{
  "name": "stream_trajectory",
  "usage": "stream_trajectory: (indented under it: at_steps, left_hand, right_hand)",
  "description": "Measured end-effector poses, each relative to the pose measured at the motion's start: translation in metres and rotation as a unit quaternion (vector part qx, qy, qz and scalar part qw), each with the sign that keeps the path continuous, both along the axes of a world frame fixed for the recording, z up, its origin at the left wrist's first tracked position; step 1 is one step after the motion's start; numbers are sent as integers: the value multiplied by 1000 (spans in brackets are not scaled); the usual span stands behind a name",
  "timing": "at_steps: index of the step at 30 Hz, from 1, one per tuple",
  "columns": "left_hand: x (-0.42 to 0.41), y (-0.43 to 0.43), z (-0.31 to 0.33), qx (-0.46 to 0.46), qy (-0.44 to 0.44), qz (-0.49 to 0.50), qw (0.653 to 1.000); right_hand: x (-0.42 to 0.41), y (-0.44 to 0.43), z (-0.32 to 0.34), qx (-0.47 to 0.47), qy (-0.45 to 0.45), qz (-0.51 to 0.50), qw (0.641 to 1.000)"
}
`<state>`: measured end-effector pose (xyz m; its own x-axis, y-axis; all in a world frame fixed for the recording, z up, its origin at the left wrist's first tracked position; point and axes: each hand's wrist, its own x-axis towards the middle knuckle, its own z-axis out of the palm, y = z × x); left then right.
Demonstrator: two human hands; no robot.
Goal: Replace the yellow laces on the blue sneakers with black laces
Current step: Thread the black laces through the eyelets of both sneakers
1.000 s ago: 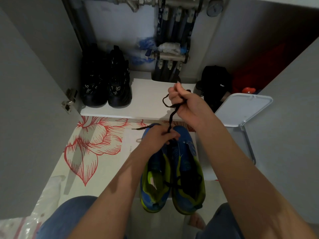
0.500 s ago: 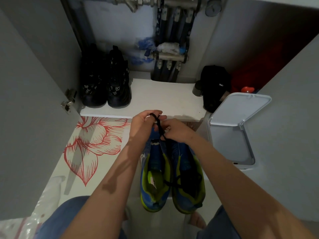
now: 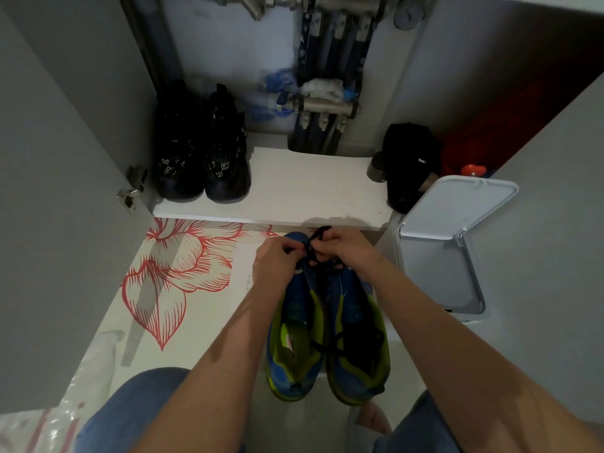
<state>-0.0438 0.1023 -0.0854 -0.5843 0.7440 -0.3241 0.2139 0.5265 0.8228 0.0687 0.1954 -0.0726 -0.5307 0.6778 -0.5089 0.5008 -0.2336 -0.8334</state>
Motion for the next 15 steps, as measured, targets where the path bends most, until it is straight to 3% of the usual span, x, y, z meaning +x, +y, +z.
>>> stream_trajectory:
  at_steps: [5,9,11,13,15]
  left_hand:
    - [8,2,-2,10,-45,18,999]
    - [12,7,2,45,-137,56,988]
    - [13,8,7,86,-195,114,970]
    - [14,10,19,139,-304,155,930]
    - [15,14,35,149,-347,95,921]
  right_hand:
    - [4,1,-1,-55,82,-38,994]
    - [5,1,0,-57,84,-62,993]
    - [5,1,-1,-58,87,-76,992]
    - [5,0,-1,-52,78,-70,993]
    - [5,-1,-3,-44,50,-44,997]
